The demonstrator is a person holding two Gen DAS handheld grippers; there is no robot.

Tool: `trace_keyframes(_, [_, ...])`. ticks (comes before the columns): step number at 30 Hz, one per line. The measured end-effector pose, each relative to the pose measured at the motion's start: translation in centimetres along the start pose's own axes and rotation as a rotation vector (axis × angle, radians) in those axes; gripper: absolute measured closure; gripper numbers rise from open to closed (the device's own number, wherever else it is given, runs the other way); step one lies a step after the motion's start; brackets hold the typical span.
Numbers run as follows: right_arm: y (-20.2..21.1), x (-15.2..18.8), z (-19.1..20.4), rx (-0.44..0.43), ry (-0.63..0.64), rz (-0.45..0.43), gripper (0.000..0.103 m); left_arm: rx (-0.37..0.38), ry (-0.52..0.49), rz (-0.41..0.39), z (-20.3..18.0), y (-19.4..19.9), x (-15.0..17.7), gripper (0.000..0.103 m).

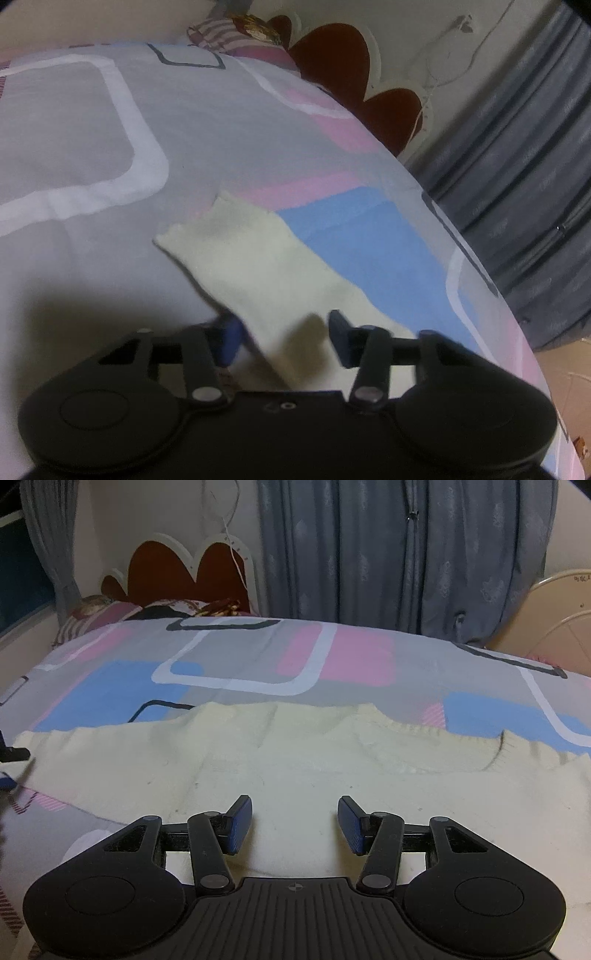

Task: Fold small clothes

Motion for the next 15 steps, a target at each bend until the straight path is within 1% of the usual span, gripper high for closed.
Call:
trace_keyframes(2, [-0.5, 0.0, 0.2, 0.013, 0.006, 0.002, 0.052, -0.01, 0.013, -0.01, 0.5, -0.4, -0.3, 0.086])
trace_keyframes(3, [-0.7, -0.1, 0.2, 0.022, 0.012, 0.0, 0.052, -0.012, 0.018, -0.013, 0.6, -0.5, -0.3, 0.088])
trace_keyframes(5, [-0.8, 0.2, 0.3, 0.033, 0.027, -0.006, 0.052, -0.008, 0.033, -0.016, 0.9, -0.4, -0.4, 0.097])
trace_keyframes(6, [-1.3, 0.7, 0.4, 0.045, 0.045, 0.013, 0.052, -0.002, 0.033, -0.016, 0.7, -0.2, -0.4, 0.099])
trace_keyframes(7, [-2.1, 1.4, 0.5, 0.055, 0.068, 0.049, 0.052, 0.007, 0.024, -0.018, 0.3, 0.0, -0.3, 0.099])
trace_keyframes(10, [-2.3, 1.8, 0.6, 0.064, 0.105, 0.041, 0.052, 0.057, -0.058, -0.043, -2.3, 1.5, -0.2, 0.1])
trace_keyframes(12, [-1.9, 1.3, 0.4, 0.038, 0.063, 0.033, 0.052, 0.11, -0.124, -0.048, -4.8, 2.7, 0.1, 0.1])
trace_keyframes(15, [-0.8, 0.8, -0.5, 0.016, 0.003, 0.007, 0.052, 0.216, -0.228, -0.041, -10.1, 4.6, 1.6, 0.1])
Point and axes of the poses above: each gripper's, at about its wrist camera, not at the fingertips, and y roughly against the way its jaws point, z to its left, x to its underside, the point moved 9 cm from there along -y, roughly the way its jaws point, and after that the axes turned 5 degrees about x, right-handed, at the moved point
